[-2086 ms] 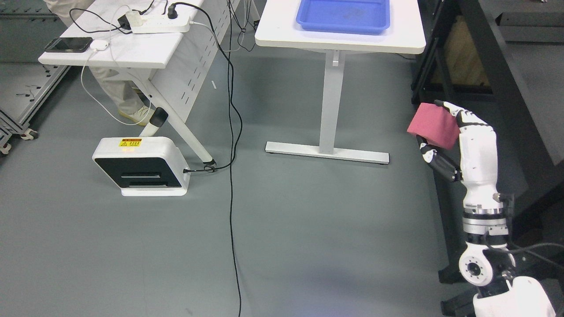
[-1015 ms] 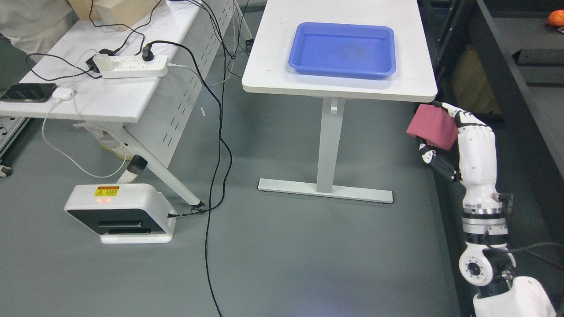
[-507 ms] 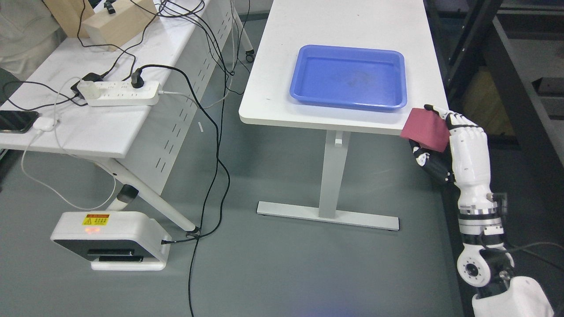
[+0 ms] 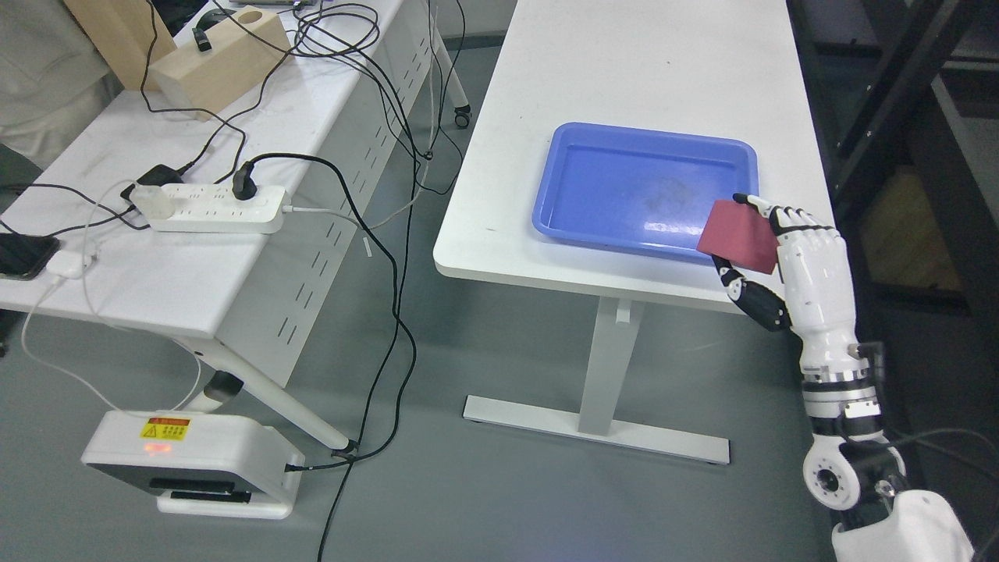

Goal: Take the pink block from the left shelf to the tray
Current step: 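Lower the pink block into the blue tray with the right hand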

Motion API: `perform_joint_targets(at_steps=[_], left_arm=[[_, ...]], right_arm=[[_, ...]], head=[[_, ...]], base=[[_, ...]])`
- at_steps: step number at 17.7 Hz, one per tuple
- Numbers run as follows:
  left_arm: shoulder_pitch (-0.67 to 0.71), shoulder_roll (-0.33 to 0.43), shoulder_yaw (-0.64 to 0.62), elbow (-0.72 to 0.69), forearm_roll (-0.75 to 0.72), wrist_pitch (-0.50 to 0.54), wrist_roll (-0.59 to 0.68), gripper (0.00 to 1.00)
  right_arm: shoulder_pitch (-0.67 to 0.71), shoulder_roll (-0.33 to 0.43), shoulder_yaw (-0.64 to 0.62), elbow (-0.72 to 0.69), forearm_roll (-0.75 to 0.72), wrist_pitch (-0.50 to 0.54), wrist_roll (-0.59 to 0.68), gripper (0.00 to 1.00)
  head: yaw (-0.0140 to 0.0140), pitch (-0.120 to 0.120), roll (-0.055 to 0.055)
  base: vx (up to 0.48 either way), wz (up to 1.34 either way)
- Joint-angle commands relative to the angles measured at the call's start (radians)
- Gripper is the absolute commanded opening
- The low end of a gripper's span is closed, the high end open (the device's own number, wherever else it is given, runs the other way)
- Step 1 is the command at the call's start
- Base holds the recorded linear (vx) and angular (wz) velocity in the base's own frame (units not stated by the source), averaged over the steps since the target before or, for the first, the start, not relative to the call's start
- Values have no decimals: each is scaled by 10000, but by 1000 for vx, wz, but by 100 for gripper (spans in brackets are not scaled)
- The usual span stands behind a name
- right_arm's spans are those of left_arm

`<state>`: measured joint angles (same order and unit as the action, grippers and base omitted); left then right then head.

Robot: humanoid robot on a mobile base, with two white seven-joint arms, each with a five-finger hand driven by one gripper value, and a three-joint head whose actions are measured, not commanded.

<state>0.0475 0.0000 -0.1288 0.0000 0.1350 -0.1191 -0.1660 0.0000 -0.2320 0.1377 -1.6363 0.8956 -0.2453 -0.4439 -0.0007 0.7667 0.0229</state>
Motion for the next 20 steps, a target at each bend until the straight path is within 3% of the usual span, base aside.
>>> perform_joint_targets(at_steps=[1, 9, 20], left_arm=[[0, 175, 0, -175, 0, 10, 3, 100], [0, 175, 0, -175, 0, -6, 3, 100], [0, 175, 0, -175, 0, 10, 3, 100]], right_arm=[[46, -27, 126, -5, 110, 14, 6, 5], [76, -165, 478, 10, 785, 45, 82, 5], [337, -425, 1568, 10, 1689, -47, 1661, 6]], head=[[0, 0, 0], [0, 0, 0], [0, 0, 0]], base=[[248, 67], [206, -1], [132, -12]])
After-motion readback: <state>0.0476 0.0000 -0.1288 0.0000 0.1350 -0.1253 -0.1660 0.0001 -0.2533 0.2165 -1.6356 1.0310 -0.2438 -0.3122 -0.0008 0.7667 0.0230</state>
